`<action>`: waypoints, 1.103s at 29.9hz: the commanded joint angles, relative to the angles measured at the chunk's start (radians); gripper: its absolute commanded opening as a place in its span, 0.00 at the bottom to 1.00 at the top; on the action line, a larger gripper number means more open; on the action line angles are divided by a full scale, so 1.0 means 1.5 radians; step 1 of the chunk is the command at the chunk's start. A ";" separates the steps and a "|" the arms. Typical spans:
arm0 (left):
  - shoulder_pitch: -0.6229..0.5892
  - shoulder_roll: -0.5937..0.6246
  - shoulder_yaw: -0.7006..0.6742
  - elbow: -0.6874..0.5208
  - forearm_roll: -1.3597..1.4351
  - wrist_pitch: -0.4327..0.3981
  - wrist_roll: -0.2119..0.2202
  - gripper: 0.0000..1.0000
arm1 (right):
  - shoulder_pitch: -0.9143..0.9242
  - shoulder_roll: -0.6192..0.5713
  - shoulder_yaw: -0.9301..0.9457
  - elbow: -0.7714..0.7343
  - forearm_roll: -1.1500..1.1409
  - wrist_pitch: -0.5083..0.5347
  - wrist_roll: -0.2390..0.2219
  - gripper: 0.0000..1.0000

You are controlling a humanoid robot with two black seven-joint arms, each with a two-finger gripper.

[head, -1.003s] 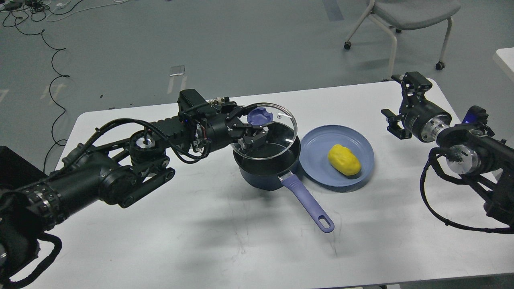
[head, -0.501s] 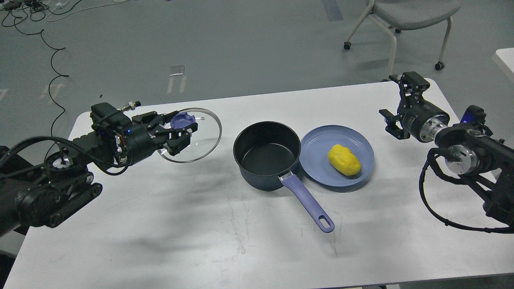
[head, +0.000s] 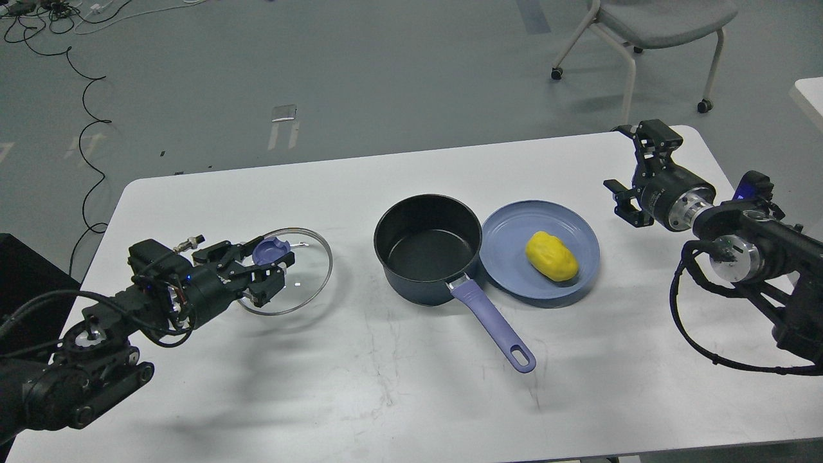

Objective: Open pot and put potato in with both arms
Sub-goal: 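Lift the glass lid off and lower it beside the saucepan, then release the lid and raise the left gripper away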

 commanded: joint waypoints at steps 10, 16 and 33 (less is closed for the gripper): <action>0.038 -0.020 0.001 0.035 0.000 0.022 -0.001 0.46 | -0.005 -0.002 0.000 0.001 0.001 0.000 0.000 1.00; 0.038 -0.031 0.002 0.042 -0.001 0.022 -0.001 0.58 | -0.006 -0.003 0.000 0.001 0.001 0.000 0.000 1.00; 0.035 -0.033 -0.003 0.044 -0.011 0.031 -0.002 0.86 | 0.002 -0.003 -0.001 0.014 -0.006 0.001 0.000 1.00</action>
